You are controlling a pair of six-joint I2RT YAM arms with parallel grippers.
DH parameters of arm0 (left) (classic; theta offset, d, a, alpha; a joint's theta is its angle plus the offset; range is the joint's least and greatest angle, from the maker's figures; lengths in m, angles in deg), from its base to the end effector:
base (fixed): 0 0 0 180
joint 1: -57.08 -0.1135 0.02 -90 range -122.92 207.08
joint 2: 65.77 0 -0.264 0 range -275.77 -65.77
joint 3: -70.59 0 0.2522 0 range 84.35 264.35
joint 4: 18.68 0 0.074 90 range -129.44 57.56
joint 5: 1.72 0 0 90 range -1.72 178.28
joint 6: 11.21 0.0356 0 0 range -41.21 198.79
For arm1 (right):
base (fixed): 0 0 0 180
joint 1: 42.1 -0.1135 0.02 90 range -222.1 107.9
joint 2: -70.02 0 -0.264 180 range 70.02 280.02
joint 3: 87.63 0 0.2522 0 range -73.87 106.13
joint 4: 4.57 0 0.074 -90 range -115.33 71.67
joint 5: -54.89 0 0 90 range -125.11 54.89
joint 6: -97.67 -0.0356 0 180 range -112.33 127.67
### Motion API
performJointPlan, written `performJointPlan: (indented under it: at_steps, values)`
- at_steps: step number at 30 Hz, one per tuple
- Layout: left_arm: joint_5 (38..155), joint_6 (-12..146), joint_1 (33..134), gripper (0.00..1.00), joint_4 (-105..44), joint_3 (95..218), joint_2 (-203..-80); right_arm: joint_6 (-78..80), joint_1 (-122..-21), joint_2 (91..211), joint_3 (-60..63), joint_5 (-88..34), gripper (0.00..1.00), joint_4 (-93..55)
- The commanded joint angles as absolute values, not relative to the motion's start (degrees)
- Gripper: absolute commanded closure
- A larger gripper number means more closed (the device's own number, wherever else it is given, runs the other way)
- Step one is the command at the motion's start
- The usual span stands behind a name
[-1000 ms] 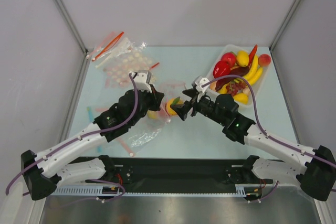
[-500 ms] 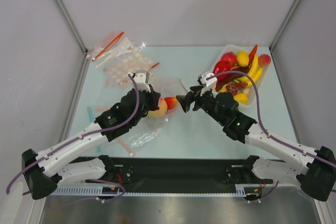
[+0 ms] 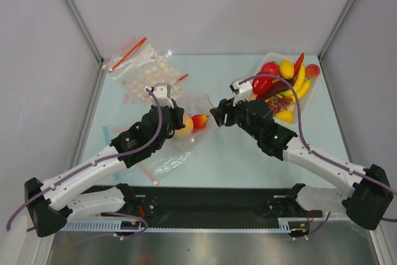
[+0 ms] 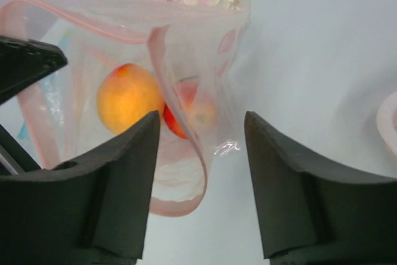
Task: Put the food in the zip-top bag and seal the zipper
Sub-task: Adjust the zipper food storage bag at the center of the board.
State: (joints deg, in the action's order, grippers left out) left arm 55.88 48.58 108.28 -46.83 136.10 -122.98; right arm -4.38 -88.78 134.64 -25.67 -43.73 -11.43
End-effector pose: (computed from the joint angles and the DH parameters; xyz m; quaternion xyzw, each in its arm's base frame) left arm 0.1555 -0.1630 0.3365 -0.0145 0.8020 -0.1868 0.5672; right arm 0.1867 0.1902 0.3223 -0.1802 0.7411 0.2659 0.5895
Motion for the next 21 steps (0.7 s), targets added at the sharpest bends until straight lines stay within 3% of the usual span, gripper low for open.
performJointPlan:
  at_steps: [1,7,8,11,16,21]
  values:
    - [52.25,46.72,108.15,1.00,-46.50,136.83,-121.06,-8.76,-88.07,137.95,-22.11,-38.55,0.43,-14.37]
    - [49.34,45.31,108.15,1.00,-46.77,136.21,-120.27,-9.38,-88.07,138.58,-20.61,-38.08,0.74,-16.65]
    - [49.95,45.48,108.15,1.00,-45.46,136.04,-120.09,-9.29,-87.98,138.05,-20.61,-39.14,0.84,-17.70]
    - [59.93,48.20,108.15,1.00,-40.28,134.28,-120.00,-8.42,-87.55,133.75,-21.22,-43.97,1.00,-19.72]
    - [71.82,50.67,108.15,1.00,-35.17,133.84,-121.14,-6.65,-87.54,123.12,-27.27,-52.93,1.00,-14.56]
    - [71.77,50.67,108.15,1.00,-35.42,134.19,-121.41,-4.90,-87.81,117.56,-31.42,-46.81,1.00,-7.08]
